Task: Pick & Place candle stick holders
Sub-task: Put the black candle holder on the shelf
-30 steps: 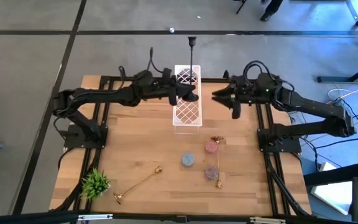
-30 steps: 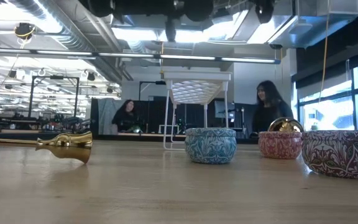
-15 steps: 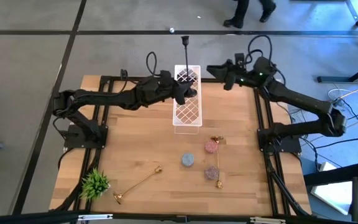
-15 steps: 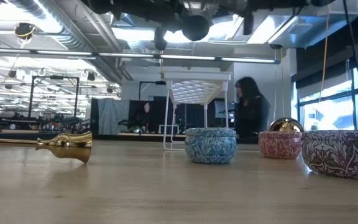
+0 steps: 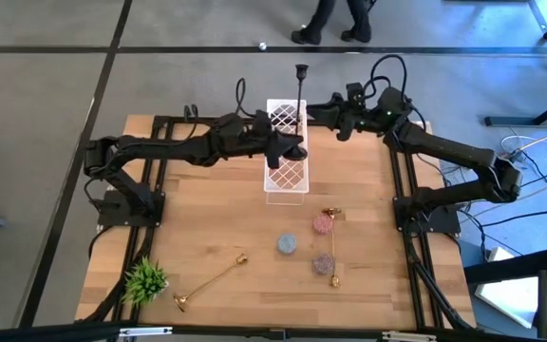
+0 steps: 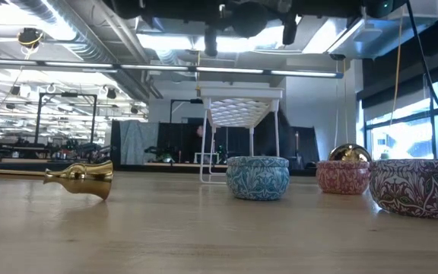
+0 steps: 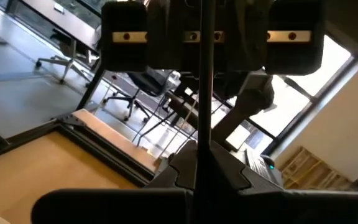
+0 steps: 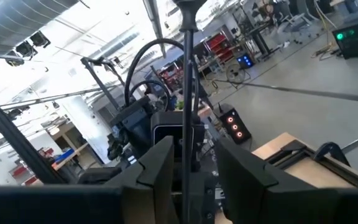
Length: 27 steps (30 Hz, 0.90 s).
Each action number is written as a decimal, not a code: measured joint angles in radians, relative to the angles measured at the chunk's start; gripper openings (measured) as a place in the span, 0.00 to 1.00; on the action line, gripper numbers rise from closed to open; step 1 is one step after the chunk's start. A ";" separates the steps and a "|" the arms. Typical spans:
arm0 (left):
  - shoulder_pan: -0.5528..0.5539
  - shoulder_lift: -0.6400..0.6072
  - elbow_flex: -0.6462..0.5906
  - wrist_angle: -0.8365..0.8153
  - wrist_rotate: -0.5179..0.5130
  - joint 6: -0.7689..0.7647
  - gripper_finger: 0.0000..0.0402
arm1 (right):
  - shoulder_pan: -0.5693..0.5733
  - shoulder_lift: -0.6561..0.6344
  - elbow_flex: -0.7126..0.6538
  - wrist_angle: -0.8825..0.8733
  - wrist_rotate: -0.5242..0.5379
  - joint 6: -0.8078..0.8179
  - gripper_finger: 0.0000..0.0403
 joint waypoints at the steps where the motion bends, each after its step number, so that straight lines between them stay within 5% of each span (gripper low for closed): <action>1: -0.001 0.001 0.006 -0.010 0.009 0.002 0.02 | 0.000 0.000 0.000 -0.001 -0.006 0.000 0.30; 10: -0.010 0.087 0.068 -0.040 0.111 -0.005 0.02 | 0.002 0.006 0.000 -0.007 -0.017 -0.005 0.30; 27: -0.018 0.107 0.135 -0.139 0.039 0.030 0.02 | 0.001 0.007 0.000 -0.017 -0.069 -0.005 0.30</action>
